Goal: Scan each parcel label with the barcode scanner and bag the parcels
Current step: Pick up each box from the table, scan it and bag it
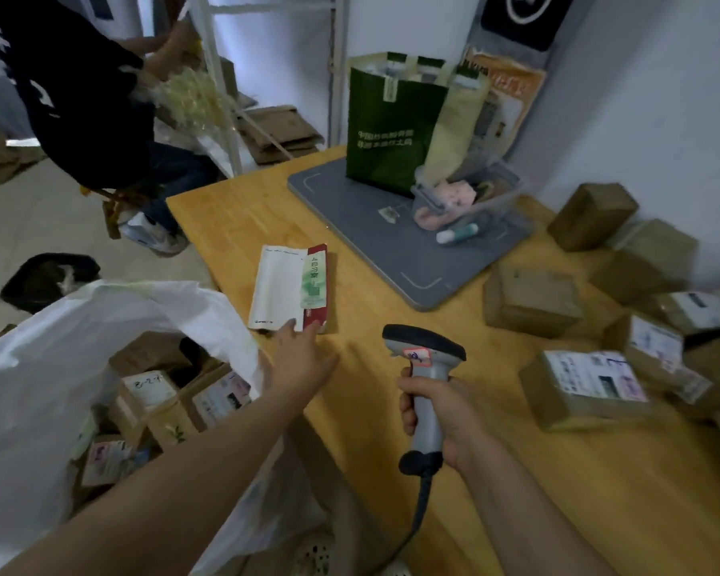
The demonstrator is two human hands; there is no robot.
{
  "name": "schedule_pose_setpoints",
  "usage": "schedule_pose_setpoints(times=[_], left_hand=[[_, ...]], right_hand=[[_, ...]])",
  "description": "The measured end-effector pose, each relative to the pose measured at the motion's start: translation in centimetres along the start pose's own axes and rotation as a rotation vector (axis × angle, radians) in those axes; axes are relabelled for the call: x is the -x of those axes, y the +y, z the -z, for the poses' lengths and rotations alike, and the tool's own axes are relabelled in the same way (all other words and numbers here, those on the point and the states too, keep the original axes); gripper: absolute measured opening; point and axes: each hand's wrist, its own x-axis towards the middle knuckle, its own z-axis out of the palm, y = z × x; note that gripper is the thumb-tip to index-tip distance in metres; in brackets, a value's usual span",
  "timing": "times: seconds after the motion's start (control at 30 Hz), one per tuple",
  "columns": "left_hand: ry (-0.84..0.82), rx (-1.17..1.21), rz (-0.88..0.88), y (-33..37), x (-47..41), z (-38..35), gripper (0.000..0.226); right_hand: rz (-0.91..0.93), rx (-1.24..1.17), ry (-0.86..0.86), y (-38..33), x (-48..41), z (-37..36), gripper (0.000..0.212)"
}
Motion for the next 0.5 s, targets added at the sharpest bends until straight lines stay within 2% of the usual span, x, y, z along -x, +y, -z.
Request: schedule_pose_setpoints(times=[0.07,0.23,0.37,0.5], left_hand=[[-0.045,0.008,-0.152,3.8,0.1,-1.8,0.067],[-0.328,-0.038,-0.484,13.4,1.3,-7.8,0.087],[-0.555,-0.039,-0.556,19.7,3.0,-12.7,0.117],[-0.614,-0.167,-0.634,24.0,4.1,-17.0,0.133]], right_hand=[[0.033,-0.062,0.069,-0.3,0.4,2.3,0.01],[0.081,-0.235,0.282,-0.8,2.1,9.6,0.009],[0.117,-0.336,0.434,-0.3,3.8,14.9,0.008],[0.108,-0.398,0.501,0.1,5.4,18.8,0.012]])
